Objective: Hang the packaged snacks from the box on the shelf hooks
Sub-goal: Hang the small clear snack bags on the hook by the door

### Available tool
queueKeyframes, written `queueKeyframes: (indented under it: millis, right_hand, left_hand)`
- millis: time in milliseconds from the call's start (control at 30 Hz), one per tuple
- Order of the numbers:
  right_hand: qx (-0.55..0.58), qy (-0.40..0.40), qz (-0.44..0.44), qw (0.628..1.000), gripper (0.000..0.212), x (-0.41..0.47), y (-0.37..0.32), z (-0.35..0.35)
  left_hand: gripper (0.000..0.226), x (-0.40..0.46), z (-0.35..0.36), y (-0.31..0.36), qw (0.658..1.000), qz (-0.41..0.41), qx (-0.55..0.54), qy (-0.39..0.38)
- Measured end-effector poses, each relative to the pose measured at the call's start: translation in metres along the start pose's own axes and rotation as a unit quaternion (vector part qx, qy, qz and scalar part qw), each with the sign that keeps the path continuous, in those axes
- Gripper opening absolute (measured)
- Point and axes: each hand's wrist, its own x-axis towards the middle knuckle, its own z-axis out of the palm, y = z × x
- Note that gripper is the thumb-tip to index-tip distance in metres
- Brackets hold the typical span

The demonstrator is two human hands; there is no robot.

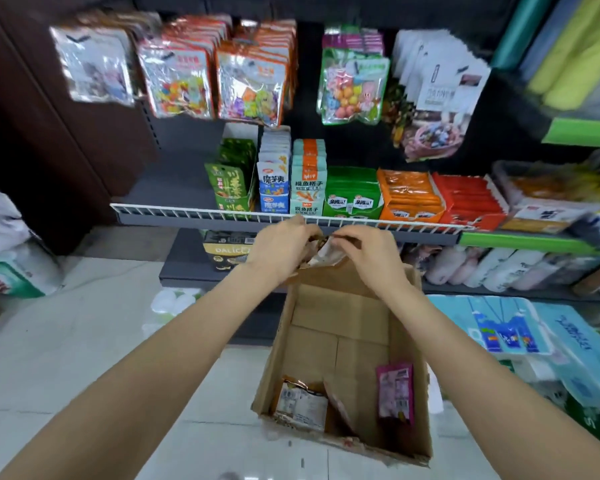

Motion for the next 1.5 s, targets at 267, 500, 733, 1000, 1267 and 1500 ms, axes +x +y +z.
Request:
queueKeyframes:
  millis: [267, 500, 733, 1000, 1267, 1500]
  right_hand:
    - [0.080, -0.033, 0.003, 0.996, 0.027, 0.044, -0.078, 0.010]
    - [0.054, -0.073, -0.012, 0.996, 0.063, 0.097, -0.153, 0.061]
    - [0.120, -0.016, -0.031, 0.992, 0.068, 0.154, -0.231, 0.120]
    - [0.200, 0.068, -0.006, 0.977, 0.041, 0.211, -0.304, 0.163]
    - [0.334, 0.096, 0.047, 0.936, 0.041, 0.268, -0.337, 0.183]
    - [0.304, 0.116, 0.067, 0.943, 0.043, 0.289, -0.340, 0.204]
  left_hand:
    - [0.028, -0.020, -0.065, -0.079, 0.972, -0.157, -0.132, 0.115]
    - [0.020, -0.034, -0.108, -0.190, 0.945, -0.216, -0.155, 0.189]
    - [0.021, -0.039, -0.149, -0.304, 0.926, -0.225, -0.164, 0.255]
    - [0.019, -0.048, -0.183, -0.381, 0.902, -0.228, -0.194, 0.312]
    - [0.022, -0.042, -0.200, -0.407, 0.900, -0.222, -0.183, 0.327]
    - [0.019, -0.033, -0.203, -0.424, 0.903, -0.221, -0.173, 0.324]
